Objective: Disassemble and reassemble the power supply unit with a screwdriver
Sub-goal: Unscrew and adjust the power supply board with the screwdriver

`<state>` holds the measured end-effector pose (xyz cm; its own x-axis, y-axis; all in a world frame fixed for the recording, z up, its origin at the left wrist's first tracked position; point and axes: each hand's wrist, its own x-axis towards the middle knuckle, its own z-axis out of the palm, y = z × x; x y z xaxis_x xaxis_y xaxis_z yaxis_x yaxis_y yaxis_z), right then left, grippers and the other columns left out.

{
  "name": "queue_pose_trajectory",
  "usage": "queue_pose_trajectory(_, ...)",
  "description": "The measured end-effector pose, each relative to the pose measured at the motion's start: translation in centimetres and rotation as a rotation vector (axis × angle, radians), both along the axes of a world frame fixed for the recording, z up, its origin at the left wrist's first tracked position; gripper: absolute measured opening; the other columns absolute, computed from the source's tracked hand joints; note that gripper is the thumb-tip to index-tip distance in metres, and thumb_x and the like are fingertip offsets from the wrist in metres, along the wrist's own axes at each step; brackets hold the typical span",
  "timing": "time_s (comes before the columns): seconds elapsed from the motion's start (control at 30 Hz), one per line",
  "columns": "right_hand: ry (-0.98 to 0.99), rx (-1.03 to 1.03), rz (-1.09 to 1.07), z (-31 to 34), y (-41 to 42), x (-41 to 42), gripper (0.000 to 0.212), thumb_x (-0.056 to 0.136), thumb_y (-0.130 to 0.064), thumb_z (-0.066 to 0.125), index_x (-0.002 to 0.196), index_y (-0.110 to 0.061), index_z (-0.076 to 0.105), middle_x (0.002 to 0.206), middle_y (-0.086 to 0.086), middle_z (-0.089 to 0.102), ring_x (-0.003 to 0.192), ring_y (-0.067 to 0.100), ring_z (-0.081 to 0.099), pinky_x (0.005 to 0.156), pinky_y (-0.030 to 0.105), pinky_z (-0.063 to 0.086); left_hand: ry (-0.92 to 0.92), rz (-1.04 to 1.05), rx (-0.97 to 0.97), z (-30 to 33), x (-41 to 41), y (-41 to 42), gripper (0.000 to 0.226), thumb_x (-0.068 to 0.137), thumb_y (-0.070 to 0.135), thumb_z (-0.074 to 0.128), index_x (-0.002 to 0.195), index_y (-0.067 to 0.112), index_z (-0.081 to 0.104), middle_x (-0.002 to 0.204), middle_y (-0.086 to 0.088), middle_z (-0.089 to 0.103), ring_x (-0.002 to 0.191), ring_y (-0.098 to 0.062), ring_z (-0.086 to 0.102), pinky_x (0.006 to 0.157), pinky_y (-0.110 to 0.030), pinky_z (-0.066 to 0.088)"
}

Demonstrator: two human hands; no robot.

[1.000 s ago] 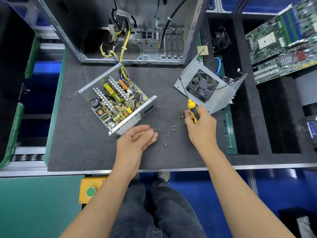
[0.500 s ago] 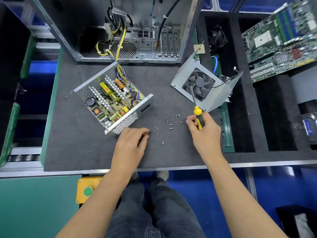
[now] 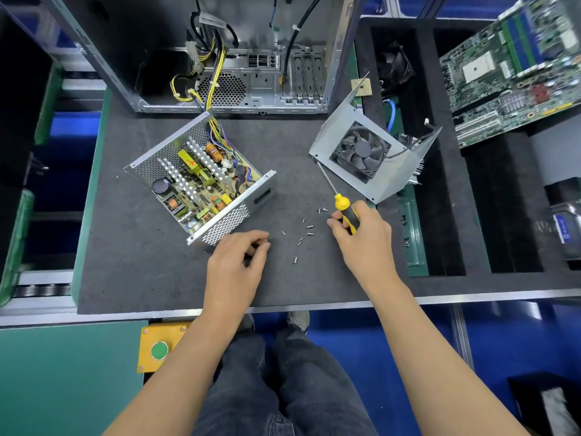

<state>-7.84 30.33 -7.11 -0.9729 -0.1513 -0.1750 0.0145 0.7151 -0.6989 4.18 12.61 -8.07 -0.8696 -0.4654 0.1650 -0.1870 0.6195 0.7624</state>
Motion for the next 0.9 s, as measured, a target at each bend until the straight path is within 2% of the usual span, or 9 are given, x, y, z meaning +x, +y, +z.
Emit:
queue_pose_trajectory(0.1,0.010,-0.021,-0.048,-0.1,0.1,-0.3,0.025,0.091,-0.028,0.068,0.079,-0.016,0.050,0.094,0.007,0.062,0.085,0.025,0.057,0.072,0.039,0.049,0.003,-0.011,0.009,0.5,-0.5,0.5,0.015,0.087,0.003,0.074,0.100,0.011,0.074,0.082,0.005,0.064,0.073,-0.014,0.056,0.068,-0.025,0.047)
queue_pose_trajectory(0.23,-0.016,-0.054,-0.061,-0.4,0.3,-0.5,0.030,0.092,-0.028,0.068,0.075,-0.021,0.044,0.097,0.007,0.066,0.088,0.026,0.059,0.077,0.043,0.050,-0.014,-0.075,0.018,1.7,-3.0,1.6,0.012,0.088,0.007,0.073,0.099,0.012,0.074,0.081,0.003,0.065,0.072,-0.017,0.057,0.070,-0.033,0.050)
queue_pose_trajectory(0.33,-0.018,-0.091,-0.085,-0.4,0.5,-0.7,0.027,0.092,-0.024,0.069,0.077,-0.020,0.047,0.097,0.007,0.068,0.088,0.026,0.060,0.079,0.044,0.050,-0.045,-0.148,-0.022,2.2,-6.1,2.5,0.013,0.088,0.008,0.072,0.101,0.011,0.073,0.083,0.001,0.067,0.076,-0.018,0.059,0.075,-0.036,0.051)
queue_pose_trajectory(0.43,-0.019,-0.096,-0.062,-0.1,0.6,-0.8,0.031,0.091,-0.021,0.070,0.074,-0.028,0.044,0.097,0.004,0.068,0.089,0.024,0.062,0.079,0.043,0.051,-0.123,-0.200,-0.052,2.3,-8.8,3.3,0.018,0.089,0.012,0.071,0.107,0.013,0.072,0.087,-0.001,0.070,0.084,-0.022,0.061,0.079,-0.043,0.052)
queue_pose_trajectory(0.5,-0.019,-0.070,-0.011,-0.1,0.7,-0.9,0.026,0.089,-0.021,0.072,0.079,-0.019,0.048,0.093,0.005,0.067,0.086,0.026,0.061,0.077,0.043,0.051,-0.185,-0.218,-0.093,2.2,-10.0,3.5,0.020,0.091,0.017,0.068,0.110,0.018,0.071,0.089,-0.001,0.069,0.088,-0.024,0.062,0.077,-0.044,0.052)
queue_pose_trajectory(0.6,0.046,0.031,0.092,-0.1,0.6,-1.1,0.027,0.087,-0.022,0.073,0.083,-0.012,0.049,0.079,0.004,0.058,0.075,0.026,0.050,0.063,0.036,0.038,-0.289,-0.212,-0.119,1.8,-10.9,3.2,0.018,0.093,0.024,0.065,0.110,0.022,0.072,0.095,-0.005,0.069,0.092,-0.027,0.063,0.079,-0.043,0.051)
queue_pose_trajectory(0.7,0.097,0.083,0.146,0.0,0.3,-1.3,0.025,0.089,-0.022,0.072,0.084,-0.011,0.049,0.075,0.003,0.053,0.073,0.024,0.045,0.061,0.034,0.030,-0.289,-0.221,-0.080,1.4,-10.6,2.5,0.020,0.097,0.021,0.061,0.112,0.015,0.073,0.099,-0.011,0.072,0.094,-0.031,0.065,0.085,-0.045,0.049)
queue_pose_trajectory(0.77,0.115,0.085,0.147,-0.1,0.1,-1.5,0.028,0.089,-0.022,0.071,0.080,-0.015,0.045,0.072,0.003,0.051,0.071,0.025,0.044,0.061,0.034,0.029,-0.173,-0.188,-0.082,1.6,-9.3,2.0,0.019,0.097,0.013,0.061,0.111,0.010,0.073,0.096,-0.012,0.073,0.090,-0.031,0.067,0.086,-0.040,0.048)
queue_pose_trajectory(0.9,0.159,0.060,0.148,-0.1,-0.7,-1.7,0.030,0.089,-0.021,0.072,0.078,-0.016,0.044,0.068,0.003,0.050,0.067,0.024,0.042,0.058,0.037,0.031,-0.021,-0.065,-0.107,1.9,-4.9,0.9,0.016,0.094,0.006,0.065,0.107,0.007,0.074,0.095,-0.005,0.074,0.083,-0.016,0.063,0.083,-0.013,0.042)
